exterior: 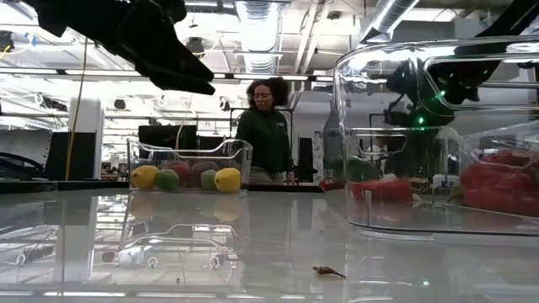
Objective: Sort produce into baskets
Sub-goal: Put the top red chili pepper into the bottom transparent bin, then put the red chili pepper into the bottom transparent bin
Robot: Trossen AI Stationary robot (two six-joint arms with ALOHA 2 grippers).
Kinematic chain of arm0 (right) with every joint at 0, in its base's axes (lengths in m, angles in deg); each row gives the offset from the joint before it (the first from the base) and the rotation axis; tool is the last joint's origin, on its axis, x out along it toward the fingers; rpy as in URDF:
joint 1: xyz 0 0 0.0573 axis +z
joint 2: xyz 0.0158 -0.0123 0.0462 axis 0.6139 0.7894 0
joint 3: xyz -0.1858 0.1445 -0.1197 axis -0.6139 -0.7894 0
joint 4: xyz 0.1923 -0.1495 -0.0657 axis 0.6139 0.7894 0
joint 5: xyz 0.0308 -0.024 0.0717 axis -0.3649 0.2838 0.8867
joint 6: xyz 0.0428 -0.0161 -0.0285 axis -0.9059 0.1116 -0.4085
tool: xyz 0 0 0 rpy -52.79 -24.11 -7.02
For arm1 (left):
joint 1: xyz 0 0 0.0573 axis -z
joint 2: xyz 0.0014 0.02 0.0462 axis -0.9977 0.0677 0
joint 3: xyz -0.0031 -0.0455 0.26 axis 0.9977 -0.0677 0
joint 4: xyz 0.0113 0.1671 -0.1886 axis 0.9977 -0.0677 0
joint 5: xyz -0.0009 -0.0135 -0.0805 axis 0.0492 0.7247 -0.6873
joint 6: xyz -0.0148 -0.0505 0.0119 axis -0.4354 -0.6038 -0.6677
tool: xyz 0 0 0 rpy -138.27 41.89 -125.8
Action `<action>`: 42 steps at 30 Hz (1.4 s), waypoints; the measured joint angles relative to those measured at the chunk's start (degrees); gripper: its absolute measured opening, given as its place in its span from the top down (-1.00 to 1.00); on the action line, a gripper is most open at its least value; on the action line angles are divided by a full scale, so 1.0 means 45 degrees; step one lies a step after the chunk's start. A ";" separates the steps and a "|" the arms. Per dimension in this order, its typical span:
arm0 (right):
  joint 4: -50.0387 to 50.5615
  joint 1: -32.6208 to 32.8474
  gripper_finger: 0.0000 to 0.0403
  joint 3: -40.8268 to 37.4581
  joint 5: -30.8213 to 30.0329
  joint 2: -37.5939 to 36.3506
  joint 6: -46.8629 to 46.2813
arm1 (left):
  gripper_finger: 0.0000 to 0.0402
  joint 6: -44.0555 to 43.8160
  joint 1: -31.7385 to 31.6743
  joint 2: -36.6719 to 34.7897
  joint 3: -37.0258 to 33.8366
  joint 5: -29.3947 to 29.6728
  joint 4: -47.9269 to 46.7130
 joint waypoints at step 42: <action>0.2868 0.0898 0.08 0.1493 0.0738 -0.1131 0.1057 | -0.80 0.1198 0.0316 0.0000 0.2979 0.0939 -0.0439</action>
